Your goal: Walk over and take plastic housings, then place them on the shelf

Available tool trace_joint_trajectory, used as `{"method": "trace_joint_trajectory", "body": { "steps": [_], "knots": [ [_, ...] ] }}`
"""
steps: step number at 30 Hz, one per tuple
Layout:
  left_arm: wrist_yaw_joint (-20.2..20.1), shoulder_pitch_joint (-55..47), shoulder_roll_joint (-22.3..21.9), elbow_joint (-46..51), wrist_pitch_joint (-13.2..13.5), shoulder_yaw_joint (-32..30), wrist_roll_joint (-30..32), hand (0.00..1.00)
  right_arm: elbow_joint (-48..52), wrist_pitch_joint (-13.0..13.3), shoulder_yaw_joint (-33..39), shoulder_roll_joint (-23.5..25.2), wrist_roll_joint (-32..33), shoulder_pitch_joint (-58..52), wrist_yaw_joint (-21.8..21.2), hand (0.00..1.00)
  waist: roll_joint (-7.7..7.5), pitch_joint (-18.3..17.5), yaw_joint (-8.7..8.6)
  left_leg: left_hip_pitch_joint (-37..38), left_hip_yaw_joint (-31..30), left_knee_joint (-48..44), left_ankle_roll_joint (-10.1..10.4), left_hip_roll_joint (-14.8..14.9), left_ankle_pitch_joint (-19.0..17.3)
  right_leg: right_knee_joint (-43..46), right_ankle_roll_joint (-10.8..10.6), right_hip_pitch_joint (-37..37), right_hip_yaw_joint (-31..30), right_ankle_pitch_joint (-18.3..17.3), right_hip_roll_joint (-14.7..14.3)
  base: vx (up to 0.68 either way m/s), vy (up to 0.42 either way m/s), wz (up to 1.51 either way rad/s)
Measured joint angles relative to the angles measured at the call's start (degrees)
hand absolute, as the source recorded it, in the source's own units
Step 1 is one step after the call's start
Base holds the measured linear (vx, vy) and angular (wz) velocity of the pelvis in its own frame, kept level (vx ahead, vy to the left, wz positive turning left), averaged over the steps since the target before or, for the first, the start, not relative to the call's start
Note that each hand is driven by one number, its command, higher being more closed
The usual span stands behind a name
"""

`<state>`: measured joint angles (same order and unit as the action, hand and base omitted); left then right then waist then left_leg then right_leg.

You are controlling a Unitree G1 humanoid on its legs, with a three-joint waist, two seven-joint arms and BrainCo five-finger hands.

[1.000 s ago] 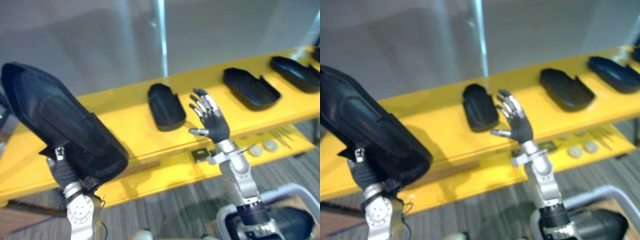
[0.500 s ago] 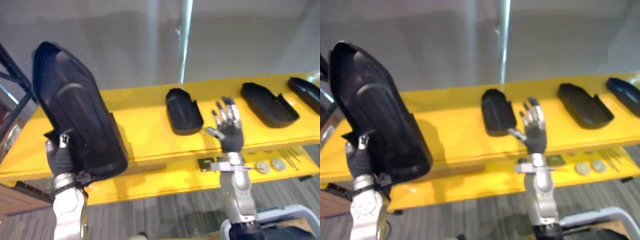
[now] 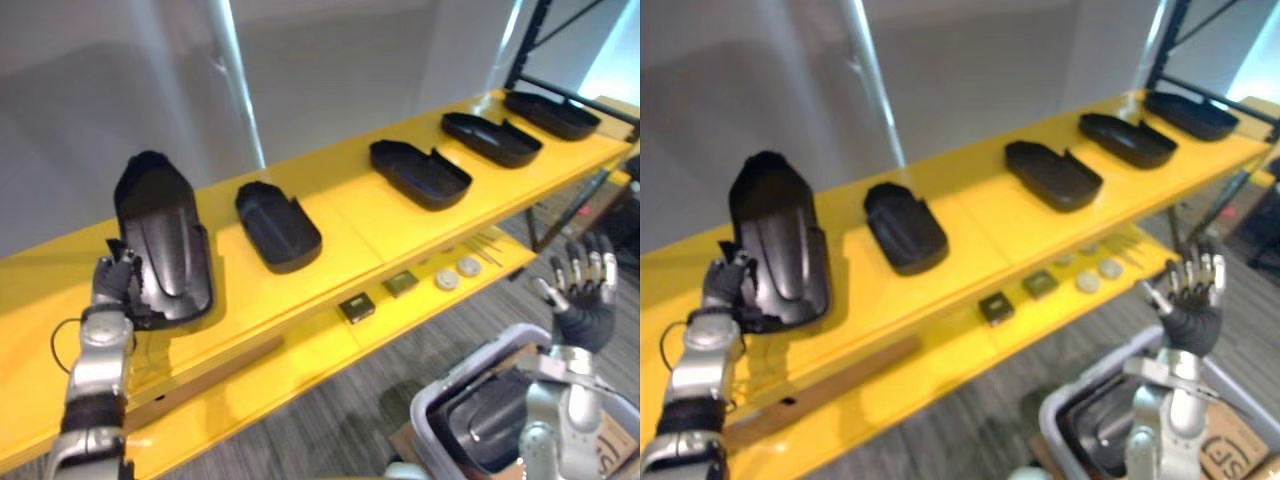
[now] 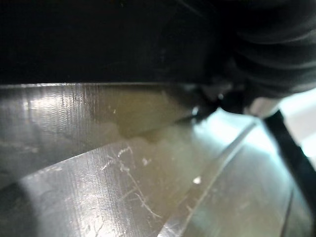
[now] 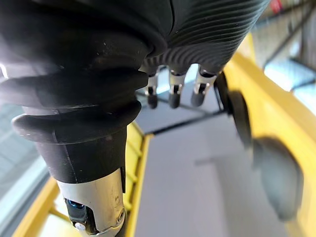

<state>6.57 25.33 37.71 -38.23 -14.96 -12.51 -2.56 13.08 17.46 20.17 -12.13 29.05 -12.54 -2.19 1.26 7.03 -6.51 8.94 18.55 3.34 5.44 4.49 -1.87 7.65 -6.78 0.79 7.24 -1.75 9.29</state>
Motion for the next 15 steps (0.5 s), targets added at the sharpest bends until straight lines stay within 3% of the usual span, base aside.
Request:
{"method": "trace_joint_trajectory", "body": {
  "steps": [4, 8, 15],
  "knots": [
    [-0.9, 7.3, 4.6, -7.7, -5.4, 0.4, -1.4, 1.0, 0.0, -0.2, 0.0, -0.2, 0.0, -0.7, -2.3, 0.0, -0.15, 1.5, -1.42, 0.0, 1.0, 0.0, 0.0, 0.0, 0.0, 1.4, 0.3, 1.3, -1.4, -0.3, -0.1, -0.02, 0.0, -0.15],
    [-1.3, 9.2, 6.3, -10.5, -9.3, 0.4, -0.5, 1.0, 0.0, -0.3, 0.0, -0.3, 0.0, -0.8, -2.9, 0.0, 0.05, 1.9, -2.27, 0.1, 1.0, 0.0, 0.0, 0.2, 0.0, 1.7, 0.5, 1.4, -1.4, -0.4, -0.3, 0.0, 0.0, 0.0],
    [-3.3, 9.7, 7.2, -14.8, -13.3, 0.1, 5.8, 1.0, 0.0, -1.2, -0.7, -0.3, -0.6, -1.0, -2.9, 0.0, 0.14, 2.4, -2.1, 0.1, 1.1, -0.1, 0.0, 0.3, 0.0, 1.8, 0.6, 1.3, -1.5, -0.4, -0.4, 0.0, 0.0, 0.0]
  ]
}}
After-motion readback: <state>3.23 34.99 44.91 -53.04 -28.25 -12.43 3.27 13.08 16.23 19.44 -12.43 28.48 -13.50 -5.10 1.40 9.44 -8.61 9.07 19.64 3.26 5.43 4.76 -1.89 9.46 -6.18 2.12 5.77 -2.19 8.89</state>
